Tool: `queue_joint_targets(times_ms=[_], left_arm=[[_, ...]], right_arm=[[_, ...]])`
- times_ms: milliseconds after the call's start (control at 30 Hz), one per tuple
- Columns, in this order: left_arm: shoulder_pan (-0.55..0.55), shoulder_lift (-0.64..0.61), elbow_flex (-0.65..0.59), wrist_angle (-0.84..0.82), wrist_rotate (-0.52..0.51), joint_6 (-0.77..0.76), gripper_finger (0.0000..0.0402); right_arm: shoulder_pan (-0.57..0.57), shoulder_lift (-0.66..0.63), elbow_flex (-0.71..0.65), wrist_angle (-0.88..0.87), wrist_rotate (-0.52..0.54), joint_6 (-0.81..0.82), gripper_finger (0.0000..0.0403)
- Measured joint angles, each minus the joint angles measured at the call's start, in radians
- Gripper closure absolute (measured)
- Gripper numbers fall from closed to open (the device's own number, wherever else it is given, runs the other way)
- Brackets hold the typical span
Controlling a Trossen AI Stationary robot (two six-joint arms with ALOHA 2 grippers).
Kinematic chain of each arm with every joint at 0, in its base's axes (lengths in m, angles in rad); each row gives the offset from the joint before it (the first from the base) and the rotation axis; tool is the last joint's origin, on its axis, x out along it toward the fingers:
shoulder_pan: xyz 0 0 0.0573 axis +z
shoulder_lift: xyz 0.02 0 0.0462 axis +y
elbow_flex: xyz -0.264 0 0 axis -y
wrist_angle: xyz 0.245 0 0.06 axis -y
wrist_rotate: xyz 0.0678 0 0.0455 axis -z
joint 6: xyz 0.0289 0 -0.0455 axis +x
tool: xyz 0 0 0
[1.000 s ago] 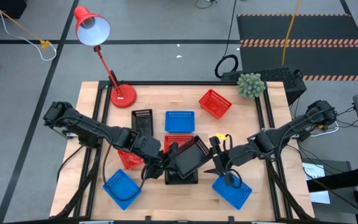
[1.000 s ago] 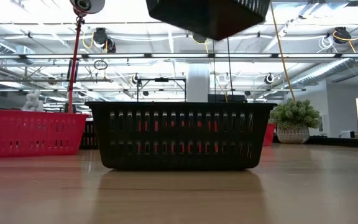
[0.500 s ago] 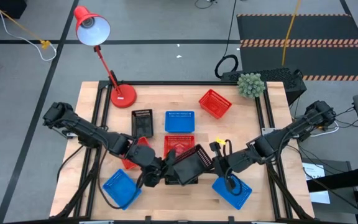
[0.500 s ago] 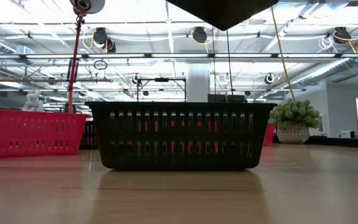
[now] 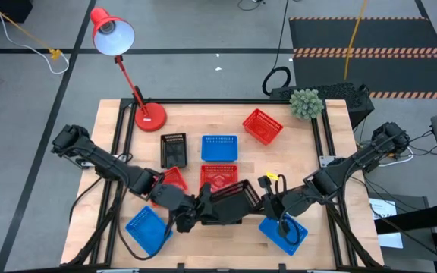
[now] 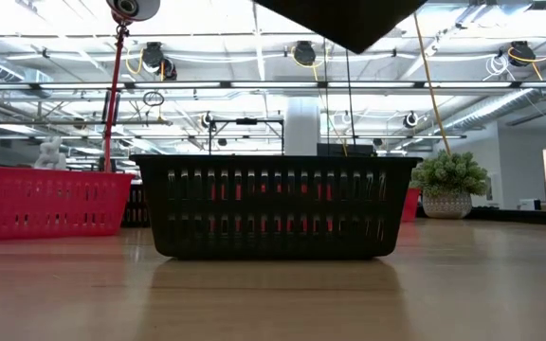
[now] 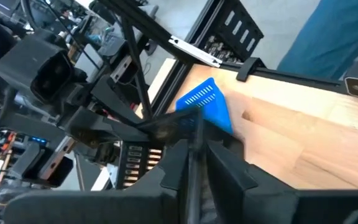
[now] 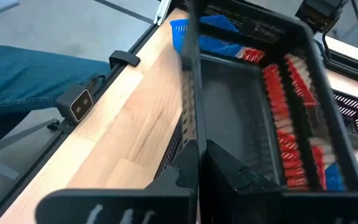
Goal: Stack baskets by color
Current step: Stack the top right black bin on the bottom black bin
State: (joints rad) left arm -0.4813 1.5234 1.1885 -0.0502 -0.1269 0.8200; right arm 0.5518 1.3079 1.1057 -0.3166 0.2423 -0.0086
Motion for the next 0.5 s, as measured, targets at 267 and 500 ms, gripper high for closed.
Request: queue_joint_targets(times_ms=[267,500], left_arm=[[0.002,0.0,0.0,-0.001,-0.02,-0.071,0.0338],[0.001,0.0,0.0,-0.004,-0.109,-0.137,0.0322]], right_arm=[[-0.011,0.0,0.0,0.002,-0.001,-0.013,0.0398],[-0.014,0.0,-0.001,-0.002,0.0,-0.001,0.0398]])
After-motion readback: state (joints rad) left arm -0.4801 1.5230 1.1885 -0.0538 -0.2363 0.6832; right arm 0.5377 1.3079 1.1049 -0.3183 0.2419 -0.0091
